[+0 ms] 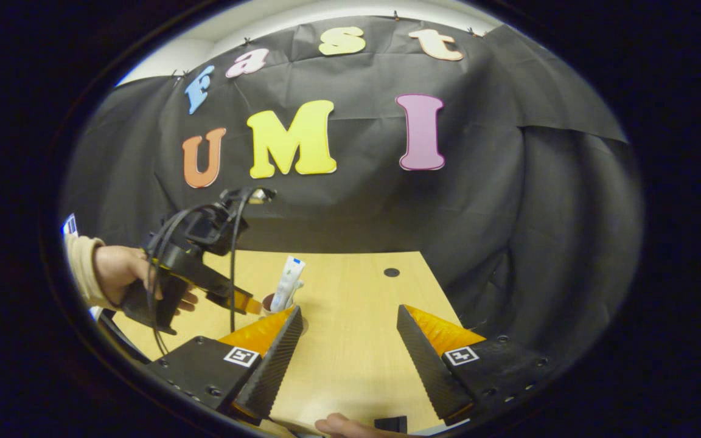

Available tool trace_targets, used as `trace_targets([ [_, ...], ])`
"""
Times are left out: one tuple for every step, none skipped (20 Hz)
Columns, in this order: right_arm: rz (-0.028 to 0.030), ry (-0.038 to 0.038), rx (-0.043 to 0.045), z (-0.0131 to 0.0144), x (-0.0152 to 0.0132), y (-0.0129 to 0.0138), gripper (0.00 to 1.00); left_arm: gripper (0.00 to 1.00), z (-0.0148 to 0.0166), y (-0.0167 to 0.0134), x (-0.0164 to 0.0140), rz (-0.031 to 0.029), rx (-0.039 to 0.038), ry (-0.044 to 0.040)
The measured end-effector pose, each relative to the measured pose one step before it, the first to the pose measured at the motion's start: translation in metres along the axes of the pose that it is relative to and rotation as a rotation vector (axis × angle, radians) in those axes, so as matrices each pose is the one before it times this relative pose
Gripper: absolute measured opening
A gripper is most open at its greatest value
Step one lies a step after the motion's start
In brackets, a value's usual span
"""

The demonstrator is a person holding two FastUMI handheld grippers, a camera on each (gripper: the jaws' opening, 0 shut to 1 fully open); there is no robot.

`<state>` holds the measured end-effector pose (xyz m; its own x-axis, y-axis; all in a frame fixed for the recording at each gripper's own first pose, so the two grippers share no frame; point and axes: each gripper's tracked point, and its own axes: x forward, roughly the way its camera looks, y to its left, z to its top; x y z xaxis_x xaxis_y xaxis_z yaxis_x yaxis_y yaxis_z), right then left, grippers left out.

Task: Put the toothbrush and toothpaste on the desktop into the cup, then pick up the cup and place it on the coaster on the desktop.

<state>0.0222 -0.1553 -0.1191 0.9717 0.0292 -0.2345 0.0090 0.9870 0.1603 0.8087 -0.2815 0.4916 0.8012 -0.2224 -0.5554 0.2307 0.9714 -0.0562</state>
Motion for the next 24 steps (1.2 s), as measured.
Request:
trace_targets([
  [-0.00108, -0.00461, -0.00647, 0.00329, -0.00097, 0.00769, 0.95, 0.87, 0.00000, 0.00000, 0.00000, 0.00000, 0.00000, 0.00000],
  [-0.00389, -0.00889, -0.00786, 0.00483, -0.00253, 0.00749, 0.95, 0.90, 0.00000, 0.00000, 0.00000, 0.00000, 0.00000, 0.00000],
  [-0.01104, -0.00743, -0.01011, 0.00526, -0.00219, 0.00640, 0.95, 0.90, 0.00000, 0.00000, 0.00000, 0.00000, 0.00000, 0.00000],
  [-0.00971, -0.00648, -0.00591, 0.00599, -0.00243, 0.00697, 0.94, 0.90, 0.00000, 0.00000, 0.00000, 0.00000, 0.00000, 0.00000],
  [-0.00508, -0.00600, -0.00397, 0.00678, -0.00378, 0.00921, 0.94, 0.90, 0.00269, 0.00013, 0.00331, 0.00199, -0.00253, -0.01866],
  [-0.00457, -0.00498, -0.00364, 0.00747, -0.00435, 0.00880, 0.95, 0.90, 0.01059, 0.00066, -0.01832, 0.01805, -0.00394, -0.05134],
  [-0.00212, -0.00944, -0.00277, 0.00769, -0.00379, 0.01000, 0.95, 0.90, 0.00831, 0.02168, -0.02610, 0.01666, -0.00853, -0.05568],
  [-0.01153, -0.01555, -0.00483, 0.00992, -0.00377, 0.00782, 0.95, 0.90, 0.00827, 0.00641, -0.01342, 0.00572, -0.01522, -0.04843],
  [-0.00616, -0.01397, -0.00601, 0.00827, -0.00267, 0.00962, 0.95, 0.91, 0.00828, 0.00300, -0.01401, -0.00374, -0.01942, -0.05463],
  [-0.00191, -0.01267, -0.00870, 0.00869, -0.00432, 0.01090, 0.95, 0.91, 0.01058, 0.01064, -0.02208, -0.00054, -0.01539, -0.04358],
  [-0.00250, -0.01203, -0.00071, 0.00847, -0.00546, 0.00925, 0.95, 0.91, 0.00883, 0.00970, -0.01426, 0.01346, -0.00187, -0.03940],
  [0.00733, -0.01799, 0.00557, 0.00987, -0.00582, 0.01245, 0.95, 0.91, 0.00986, 0.01346, -0.01302, 0.02165, 0.00300, -0.03669],
  [-0.00200, -0.01632, -0.00455, 0.00805, -0.00637, 0.01045, 0.96, 0.91, 0.00645, 0.01325, -0.01265, 0.01979, 0.00576, -0.03187],
  [0.00476, -0.01978, -0.00895, 0.00685, -0.00671, 0.01120, 0.95, 0.91, 0.00597, 0.01202, -0.01215, 0.01714, 0.00327, -0.02528],
  [0.00828, -0.01834, -0.00804, 0.00459, -0.00644, 0.01225, 0.96, 0.90, 0.00581, 0.01048, -0.01375, 0.01481, 0.00783, -0.02021],
  [0.00961, -0.01501, 0.00192, 0.00238, -0.00698, 0.01201, 0.96, 0.90, 0.00123, 0.01104, -0.01042, 0.01960, 0.01081, -0.01713],
  [0.01319, -0.01027, 0.00901, -0.00118, -0.00621, 0.01267, 0.97, 0.91, -0.00120, 0.00808, -0.00949, 0.01690, 0.01382, -0.01815],
  [0.01458, -0.00256, 0.00759, -0.00343, -0.00463, 0.01338, 0.97, 0.91, -0.00248, 0.00717, -0.00933, 0.01391, 0.01168, -0.01418],
  [0.01767, -0.00056, 0.00069, -0.00491, -0.00310, 0.01130, 0.97, 0.91, -0.00302, 0.00269, -0.00791, 0.00093, 0.01288, -0.01474],
  [0.00984, -0.00220, -0.01772, -0.00348, -0.00257, 0.00953, 0.97, 0.90, -0.00252, 0.00087, -0.00650, -0.00296, 0.00965, -0.01763],
  [-0.00178, -0.00937, -0.02947, 0.00058, -0.00056, 0.00604, 0.95, 0.90, -0.00410, 0.00118, -0.00412, -0.00524, 0.00881, -0.00849],
  [-0.00511, 0.00096, -0.02623, -0.00036, -0.00201, 0.00478, 0.95, 0.90, -0.00574, -0.00017, -0.00382, -0.00284, 0.01172, 0.00954],
  [0.00786, 0.00609, -0.01522, -0.00213, -0.00206, 0.00892, 0.98, 0.90, -0.00504, 0.00511, -0.00302, 0.01092, 0.00547, 0.00771],
  [0.01492, -0.00455, -0.00773, 0.00192, -0.00260, 0.00962, 0.97, 0.90, -0.00025, 0.00414, -0.00159, 0.00810, -0.00317, -0.00128],
])
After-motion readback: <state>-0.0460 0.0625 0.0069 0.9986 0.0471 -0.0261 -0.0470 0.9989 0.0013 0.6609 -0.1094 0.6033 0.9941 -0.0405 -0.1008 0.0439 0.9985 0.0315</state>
